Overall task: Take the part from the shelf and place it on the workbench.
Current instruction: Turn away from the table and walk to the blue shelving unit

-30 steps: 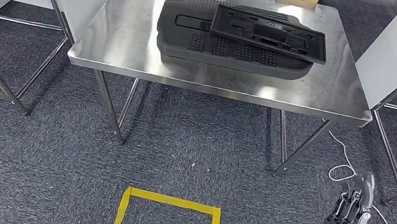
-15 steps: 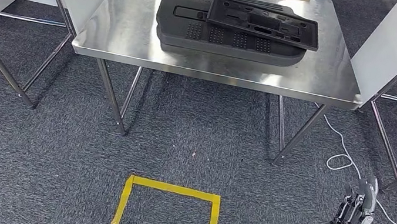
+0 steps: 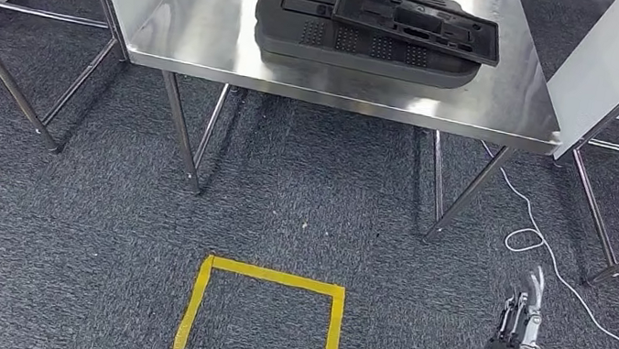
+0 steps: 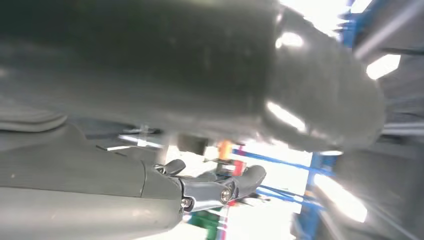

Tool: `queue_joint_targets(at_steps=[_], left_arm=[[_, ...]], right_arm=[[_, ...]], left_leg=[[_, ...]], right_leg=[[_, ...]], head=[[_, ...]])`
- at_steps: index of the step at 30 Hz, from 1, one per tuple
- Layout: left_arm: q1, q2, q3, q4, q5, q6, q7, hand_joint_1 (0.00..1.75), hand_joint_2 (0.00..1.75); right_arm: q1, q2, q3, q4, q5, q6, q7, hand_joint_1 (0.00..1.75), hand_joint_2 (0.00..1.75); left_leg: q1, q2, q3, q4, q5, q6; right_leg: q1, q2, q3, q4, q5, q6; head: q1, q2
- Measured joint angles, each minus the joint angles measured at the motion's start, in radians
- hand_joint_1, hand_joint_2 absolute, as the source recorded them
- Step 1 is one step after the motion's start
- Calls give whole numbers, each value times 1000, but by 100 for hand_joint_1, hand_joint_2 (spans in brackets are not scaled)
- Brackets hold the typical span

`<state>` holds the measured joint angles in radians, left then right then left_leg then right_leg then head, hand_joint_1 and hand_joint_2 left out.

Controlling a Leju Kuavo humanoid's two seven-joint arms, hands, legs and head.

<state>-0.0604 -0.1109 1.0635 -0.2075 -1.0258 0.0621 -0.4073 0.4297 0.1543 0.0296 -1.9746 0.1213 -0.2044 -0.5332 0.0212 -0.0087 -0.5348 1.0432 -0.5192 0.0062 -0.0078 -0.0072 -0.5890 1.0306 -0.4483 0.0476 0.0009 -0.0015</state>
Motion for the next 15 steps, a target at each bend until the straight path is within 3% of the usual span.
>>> queue_joint_targets(at_steps=[1, 3, 5, 6, 7, 9, 11, 13, 15], left_arm=[[0, 0, 0, 0, -1, 0, 0, 0, 0], [0, 1, 0, 0, -4, -1, 0, 0, 0], [0, 2, 0, 0, -10, -2, 0, 0, 0], [0, 2, 0, 0, -14, -2, 1, 0, 0], [0, 1, 0, 0, -18, -2, 2, 0, 0], [0, 0, 0, 0, -27, -3, 4, 0, 0], [-1, -2, 0, 0, -32, -3, 5, 0, 0], [-2, -3, 0, 0, -33, -3, 6, 0, 0], [-1, -3, 0, 0, -33, -3, 6, 0, 0]], right_arm=[[-4, 0, -13, 24, -2, 8, 2, 0, 0], [-13, 2, -39, 68, -20, 42, 13, 0, 0], [-32, 6, -68, 128, -50, 106, 48, 0, 0], [-45, 10, -91, 174, -60, 144, 67, 0, 0], [-59, 14, -116, 229, -61, 178, 79, 0, 0], [-100, 19, -179, 371, -48, 239, 81, 0, 0], [-151, 21, -246, 534, -26, 280, 54, 0, 0], [-185, 20, -303, 670, -8, 296, 19, 0, 0], [-205, 21, -341, 758, 1, 303, 4, 0, 0]], left_leg=[[0, 1, -11, -2, 9, 12], [-3, 3, -36, -3, 27, 26], [-6, 7, -61, -3, 46, 29], [-7, 8, -74, -3, 55, 29], [-7, 9, -86, -2, 65, 28], [-6, 10, -104, -2, 84, 24], [-5, 9, -115, -3, 103, 14], [-5, 7, -117, -9, 121, 0], [-3, 6, -118, -15, 131, -13]], right_leg=[[-1, 1, -14, 22, -19, 0], [-3, 3, -55, 120, -88, -8], [-3, 3, -88, 234, -143, -11], [-3, 4, -87, 258, -148, -6], [-3, 4, -69, 249, -136, 2], [-2, 3, 18, 135, -93, 16], [4, 4, 110, -6, -82, 11], [11, 6, 136, -61, -89, -4], [8, 6, 124, -64, -75, -20]], head=[[2, 0], [5, 0], [7, 0], [7, 0], [6, 0], [6, 0], [6, 0], [8, 0], [10, 0]])
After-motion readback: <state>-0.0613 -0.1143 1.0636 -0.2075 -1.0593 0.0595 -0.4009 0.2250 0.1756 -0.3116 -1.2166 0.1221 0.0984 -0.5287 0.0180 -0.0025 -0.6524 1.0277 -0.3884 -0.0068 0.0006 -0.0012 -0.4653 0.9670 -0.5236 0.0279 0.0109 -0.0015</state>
